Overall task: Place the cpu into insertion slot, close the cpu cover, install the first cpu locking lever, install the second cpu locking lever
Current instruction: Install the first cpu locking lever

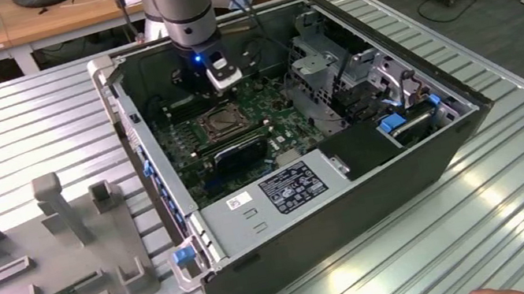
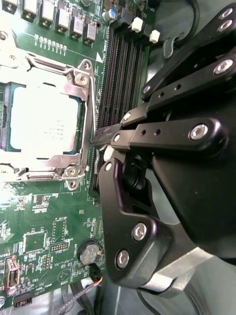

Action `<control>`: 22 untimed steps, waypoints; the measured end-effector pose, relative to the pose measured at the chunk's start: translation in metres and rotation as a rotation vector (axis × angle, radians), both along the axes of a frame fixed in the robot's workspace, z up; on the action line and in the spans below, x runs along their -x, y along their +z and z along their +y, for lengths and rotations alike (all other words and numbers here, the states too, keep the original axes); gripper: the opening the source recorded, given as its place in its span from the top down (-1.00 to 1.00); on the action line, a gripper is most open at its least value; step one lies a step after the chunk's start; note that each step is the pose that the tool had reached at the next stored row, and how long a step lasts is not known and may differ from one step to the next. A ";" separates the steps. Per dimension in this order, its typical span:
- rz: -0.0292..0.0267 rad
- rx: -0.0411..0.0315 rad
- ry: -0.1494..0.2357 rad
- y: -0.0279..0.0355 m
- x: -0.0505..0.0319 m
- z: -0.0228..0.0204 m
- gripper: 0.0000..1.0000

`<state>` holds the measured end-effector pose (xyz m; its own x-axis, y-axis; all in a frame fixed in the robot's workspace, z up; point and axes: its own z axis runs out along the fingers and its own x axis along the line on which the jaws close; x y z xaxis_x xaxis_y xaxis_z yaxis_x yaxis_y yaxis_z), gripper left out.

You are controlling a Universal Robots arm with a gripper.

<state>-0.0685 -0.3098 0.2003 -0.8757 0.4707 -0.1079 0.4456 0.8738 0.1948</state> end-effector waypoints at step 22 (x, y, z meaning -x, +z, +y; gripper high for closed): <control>0.0075 0.0091 0.000 -0.0047 -0.0031 0.0000 0.79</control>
